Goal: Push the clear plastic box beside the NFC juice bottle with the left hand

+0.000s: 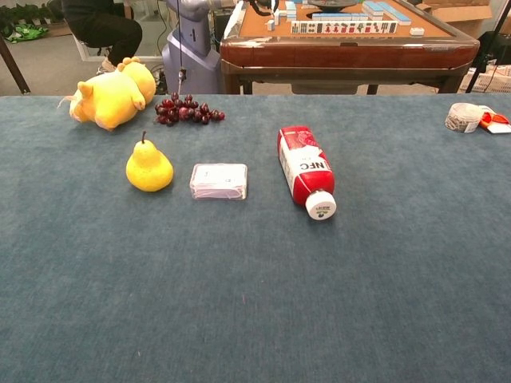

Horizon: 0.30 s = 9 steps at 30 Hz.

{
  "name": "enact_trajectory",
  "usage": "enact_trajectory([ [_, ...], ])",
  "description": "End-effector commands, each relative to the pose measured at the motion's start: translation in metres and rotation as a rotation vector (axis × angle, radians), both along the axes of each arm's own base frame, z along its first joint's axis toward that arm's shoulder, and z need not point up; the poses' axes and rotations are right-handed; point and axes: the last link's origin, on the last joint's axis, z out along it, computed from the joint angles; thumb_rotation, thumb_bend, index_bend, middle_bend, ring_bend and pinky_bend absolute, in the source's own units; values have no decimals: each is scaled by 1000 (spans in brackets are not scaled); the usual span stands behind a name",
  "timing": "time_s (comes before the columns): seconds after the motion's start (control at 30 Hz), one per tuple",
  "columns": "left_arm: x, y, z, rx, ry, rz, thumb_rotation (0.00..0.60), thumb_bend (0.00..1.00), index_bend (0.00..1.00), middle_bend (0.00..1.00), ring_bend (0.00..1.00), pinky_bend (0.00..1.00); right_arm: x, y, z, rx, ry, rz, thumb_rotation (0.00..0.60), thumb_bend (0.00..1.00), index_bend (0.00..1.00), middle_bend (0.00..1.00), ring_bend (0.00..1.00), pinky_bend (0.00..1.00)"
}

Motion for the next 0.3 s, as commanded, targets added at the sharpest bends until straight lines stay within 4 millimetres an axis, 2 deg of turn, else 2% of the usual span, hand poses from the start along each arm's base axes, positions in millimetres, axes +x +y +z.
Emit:
enact_trajectory([
  [0.03,-13,-6,2,66,-32,-13,600,0,464,508,353,478,-3,0,-3,8,11,-13,600,0,248,269,162,450],
  [0.3,-27,-5,7,113,-27,-16,600,0,464,507,352,478,-6,1,-8,26,22,-37,600,0,248,269,162,448],
])
